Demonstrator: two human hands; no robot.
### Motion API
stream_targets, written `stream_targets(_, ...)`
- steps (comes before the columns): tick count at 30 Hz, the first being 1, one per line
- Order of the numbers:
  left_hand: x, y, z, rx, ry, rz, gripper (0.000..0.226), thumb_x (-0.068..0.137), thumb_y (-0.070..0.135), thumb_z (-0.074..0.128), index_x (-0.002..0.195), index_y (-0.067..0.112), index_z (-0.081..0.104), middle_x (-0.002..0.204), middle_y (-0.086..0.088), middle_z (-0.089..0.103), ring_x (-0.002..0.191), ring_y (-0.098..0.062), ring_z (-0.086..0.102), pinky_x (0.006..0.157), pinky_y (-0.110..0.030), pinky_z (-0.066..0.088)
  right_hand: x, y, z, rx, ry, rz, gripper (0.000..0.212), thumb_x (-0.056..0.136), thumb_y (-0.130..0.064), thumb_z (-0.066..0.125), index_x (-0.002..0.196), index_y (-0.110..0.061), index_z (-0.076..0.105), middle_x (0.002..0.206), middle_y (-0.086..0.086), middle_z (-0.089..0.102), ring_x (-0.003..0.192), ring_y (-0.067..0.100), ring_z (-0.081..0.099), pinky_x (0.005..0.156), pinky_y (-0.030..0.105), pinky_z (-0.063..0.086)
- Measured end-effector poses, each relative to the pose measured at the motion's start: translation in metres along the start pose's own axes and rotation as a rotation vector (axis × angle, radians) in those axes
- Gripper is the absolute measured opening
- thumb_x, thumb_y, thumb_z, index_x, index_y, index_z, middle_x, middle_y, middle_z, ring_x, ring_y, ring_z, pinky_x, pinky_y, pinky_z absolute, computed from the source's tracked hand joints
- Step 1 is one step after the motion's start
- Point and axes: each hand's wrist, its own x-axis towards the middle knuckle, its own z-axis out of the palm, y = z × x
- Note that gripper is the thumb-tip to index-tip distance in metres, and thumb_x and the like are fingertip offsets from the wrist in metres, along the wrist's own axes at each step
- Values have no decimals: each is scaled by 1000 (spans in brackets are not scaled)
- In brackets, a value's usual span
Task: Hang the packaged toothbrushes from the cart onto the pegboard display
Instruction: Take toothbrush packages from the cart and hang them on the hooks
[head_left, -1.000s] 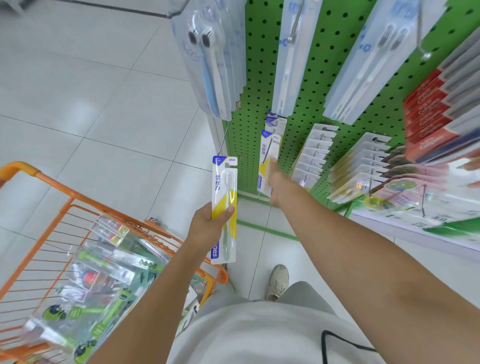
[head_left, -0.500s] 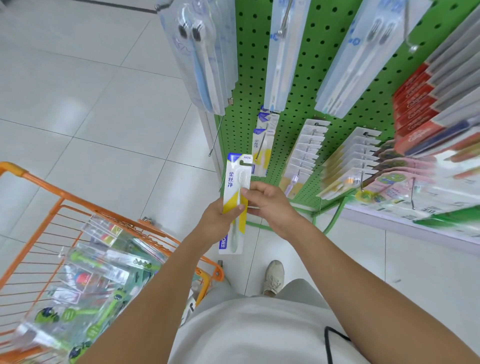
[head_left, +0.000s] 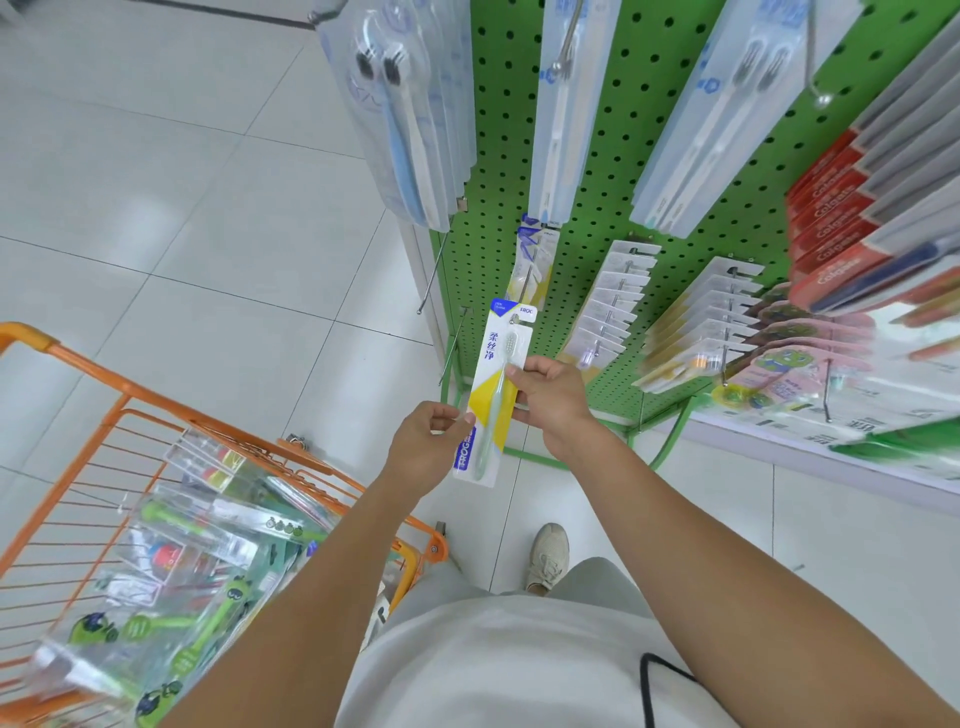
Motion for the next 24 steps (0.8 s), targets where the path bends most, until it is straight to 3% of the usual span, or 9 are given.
stream_targets(3, -1, -3, -3, 1, 18, -14, 29, 94, 39, 66, 110, 16, 62, 102, 1, 64, 99, -20, 64, 88, -41, 55, 25, -1, 2, -8, 95, 52, 20, 93, -21, 72, 77, -12, 64, 95, 17, 75, 81, 28, 69, 85, 52, 61)
stream_targets(5, -3, -5, -7, -9, 22, -18, 26, 94, 40, 66, 108, 18, 64, 104, 0, 65, 104, -23, 64, 93, -44, 55, 46, -5, 6, 8, 186, 140, 32, 87, -43, 75, 79, -15, 62, 100, 15, 74, 92, 31, 69, 90, 51, 59)
stream_targets(7, -6, -8, -13, -24, 28, -16, 24, 94, 40, 66, 105, 19, 65, 105, -3, 65, 105, -25, 64, 95, -46, 54, 54, -18, 10, -17, 203, 276, 57, 84, -65, 64, 101, -11, 61, 116, 13, 67, 107, 34, 63, 99, 47, 53)
stream_targets(9, -10, -12, -18, -31, 36, -12, 23, 94, 40, 65, 105, 19, 65, 106, -3, 65, 105, -25, 64, 96, -47, 54, 52, -33, 17, 96, 148, 408, 79, 90, -70, 53, 143, -11, 47, 150, 12, 47, 134, 37, 47, 112, 51, 41)
stream_targets(12, -16, -18, -24, -43, 65, -34, 23, 96, 37, 64, 107, 17, 64, 108, -5, 65, 101, -21, 65, 95, -45, 55, 47, -38, 20, 331, 143, 529, 87, 93, -65, 54, 158, -15, 25, 164, 9, 23, 149, 36, 27, 120, 55, 29)
stream_targets(15, -22, -30, -27, -96, 81, -71, 23, 97, 35, 63, 108, 15, 63, 111, -10, 66, 93, -16, 64, 86, -40, 56, 46, -18, 17, 343, 149, 553, 78, 94, -63, 55, 155, -19, 33, 159, 8, 34, 144, 34, 36, 114, 53, 40)
stream_targets(18, -31, -46, -30, -142, 126, -111, 22, 97, 34, 64, 107, 14, 64, 110, -11, 66, 90, -16, 65, 78, -34, 55, 44, 20, 16, 320, 105, 563, 68, 98, -57, 54, 145, -9, 47, 141, 14, 51, 122, 33, 53, 105, 46, 49)
stream_targets(22, -50, -80, -43, -132, 291, -179, 18, 93, 31, 69, 100, 15, 69, 100, -7, 69, 95, -24, 67, 85, -38, 55, 19, 71, 33, 175, -104, 588, 44, 101, -39, 57, 126, -3, 58, 113, 13, 65, 100, 28, 63, 83, 36, 55)
stream_targets(24, -65, -106, -56, -106, 385, -216, 17, 91, 28, 72, 98, 12, 68, 87, -1, 67, 82, -16, 67, 71, -23, 53, 2, 90, 50, 15, -235, 586, 26, 100, -28, 61, 112, -5, 62, 102, 10, 66, 90, 25, 65, 78, 34, 56)
